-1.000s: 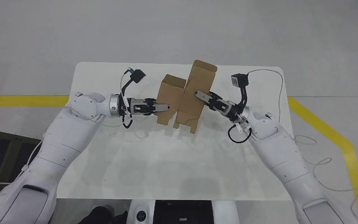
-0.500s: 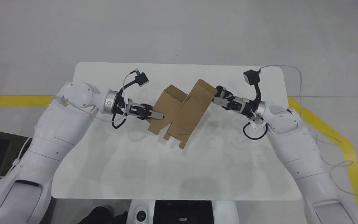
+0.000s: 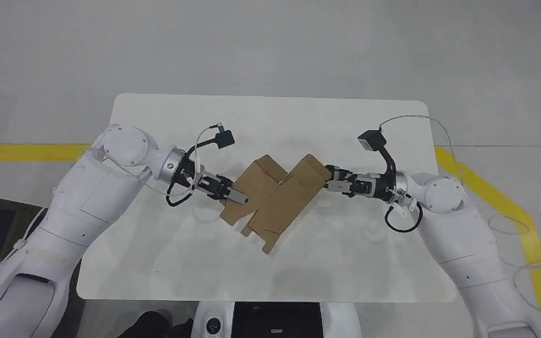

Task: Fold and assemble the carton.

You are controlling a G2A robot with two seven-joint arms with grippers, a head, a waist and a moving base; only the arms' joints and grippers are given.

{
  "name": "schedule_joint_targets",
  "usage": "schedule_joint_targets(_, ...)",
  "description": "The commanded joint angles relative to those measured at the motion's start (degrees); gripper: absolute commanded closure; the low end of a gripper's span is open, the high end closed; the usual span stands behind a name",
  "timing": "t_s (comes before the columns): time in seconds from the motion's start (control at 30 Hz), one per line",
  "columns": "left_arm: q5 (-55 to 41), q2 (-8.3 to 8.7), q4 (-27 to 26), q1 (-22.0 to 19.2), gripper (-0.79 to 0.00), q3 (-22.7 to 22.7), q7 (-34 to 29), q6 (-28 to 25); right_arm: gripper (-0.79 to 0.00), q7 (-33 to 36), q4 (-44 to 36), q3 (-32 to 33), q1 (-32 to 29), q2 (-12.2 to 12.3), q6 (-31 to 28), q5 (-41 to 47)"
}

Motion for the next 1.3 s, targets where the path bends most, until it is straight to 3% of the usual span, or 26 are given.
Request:
schedule_joint_targets(0.0, -0.61, 0.2, -0.37, -0.2, 0.0, 0.91, -0.04, 0.05, -0.785, 0.07, -0.35, -0.99, -0.29, 0.11, 0.07, 1.05)
schedule_joint_targets(0.37, -2.82, 1.04, -0.63, -1.56, 0.0, 4.12, 0.5, -0.5, -0.785, -0.28, 0.02, -4.97, 0.5, 0.74, -0.28, 3.31)
schedule_joint_targets(0.4, -2.97, 1.14, -0.65, -1.7, 0.0, 4.41, 0.61, -0.61, -0.665, -0.41, 0.16, -5.34, 0.69, 0.83, -0.41, 3.5)
schedule_joint_targets(0.43, -3.03, 1.22, -0.7, -1.79, 0.0, 4.64, 0.69, -0.69, -0.443, -0.51, 0.26, -5.59, 0.83, 0.89, -0.51, 3.61)
schedule_joint_targets(0.57, -3.29, 1.54, -0.77, -2.12, 0.0, 5.4, 1.02, -1.01, -0.249, -0.6, 0.56, -6.68, 1.34, 1.14, -0.61, 4.15)
schedule_joint_targets(0.87, -4.01, 2.23, -0.8, -2.99, 0.0, 7.03, 1.84, -1.83, -0.135, -1.22, 1.32, -9.72, 2.5, 1.63, -1.22, 5.86)
schedule_joint_targets(1.03, -3.53, 2.59, -0.5, -3.29, 0.0, 7.82, 2.94, -2.93, -0.006, -1.76, 1.87, -10.64, 3.06, 1.95, -1.76, 6.64)
schedule_joint_targets(1.27, -3.5, 3.08, -0.57, -3.95, 0.0, 9.05, 4.13, -4.13, 0.0, -2.44, 2.79, -11.84, 3.9, 2.53, -2.45, 7.52)
